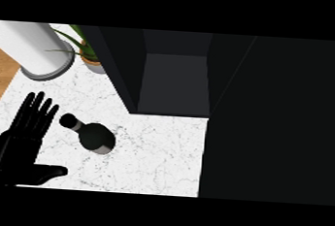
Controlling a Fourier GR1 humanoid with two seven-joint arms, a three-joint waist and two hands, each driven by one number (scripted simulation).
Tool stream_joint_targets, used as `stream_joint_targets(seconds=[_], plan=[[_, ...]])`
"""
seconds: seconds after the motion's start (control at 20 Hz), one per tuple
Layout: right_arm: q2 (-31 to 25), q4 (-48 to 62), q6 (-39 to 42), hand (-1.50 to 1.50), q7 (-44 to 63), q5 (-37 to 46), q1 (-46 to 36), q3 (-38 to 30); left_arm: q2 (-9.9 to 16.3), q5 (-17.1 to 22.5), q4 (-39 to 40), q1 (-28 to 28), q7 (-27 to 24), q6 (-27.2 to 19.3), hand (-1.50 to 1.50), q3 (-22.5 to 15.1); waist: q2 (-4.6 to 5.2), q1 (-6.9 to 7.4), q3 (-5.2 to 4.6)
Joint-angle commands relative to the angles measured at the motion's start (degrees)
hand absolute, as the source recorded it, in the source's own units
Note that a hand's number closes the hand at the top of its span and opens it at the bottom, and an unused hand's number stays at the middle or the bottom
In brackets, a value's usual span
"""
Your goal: Pick up the wine, place it into the cabinet and close the cabinet
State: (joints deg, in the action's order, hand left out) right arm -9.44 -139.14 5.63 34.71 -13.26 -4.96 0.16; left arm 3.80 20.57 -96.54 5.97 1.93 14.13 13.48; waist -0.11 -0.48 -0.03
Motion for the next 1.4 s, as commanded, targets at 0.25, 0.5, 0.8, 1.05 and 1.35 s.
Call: stream_joint_targets(seconds=[0.25, 0.5, 0.8, 1.05, 1.35], plan=[[3.0, -10.4, 0.0, -1.5, 1.1, -1.7, 6.6, 3.3, -0.1, -3.1, 7.8, -2.0, -6.2, 2.0, -1.5, -0.8, -0.02, -0.07, 0.02], [1.7, -11.1, -0.1, -1.5, 2.9, -3.0, 4.2, 1.2, 0.2, -2.3, 14.9, -4.9, -8.6, 3.5, -1.5, 0.0, 0.0, -0.16, 0.0], [2.2, -10.7, 1.9, -1.5, 0.3, -4.5, 7.0, 0.2, 2.8, -3.1, 21.9, -3.4, -15.5, 8.3, -1.5, 1.8, -0.01, -0.22, 0.01], [1.1, -10.0, 1.2, -1.5, 2.7, -6.0, 3.4, -1.8, 2.0, -4.7, 24.4, -6.7, -16.6, 6.0, -1.5, 1.1, 0.02, -0.03, 0.0], [0.9, -8.3, 2.5, -1.5, 2.9, -5.7, 3.0, -1.1, 2.8, -5.8, 31.6, -7.4, -22.4, 8.5, -1.5, 1.2, 0.06, -0.02, 0.0]])
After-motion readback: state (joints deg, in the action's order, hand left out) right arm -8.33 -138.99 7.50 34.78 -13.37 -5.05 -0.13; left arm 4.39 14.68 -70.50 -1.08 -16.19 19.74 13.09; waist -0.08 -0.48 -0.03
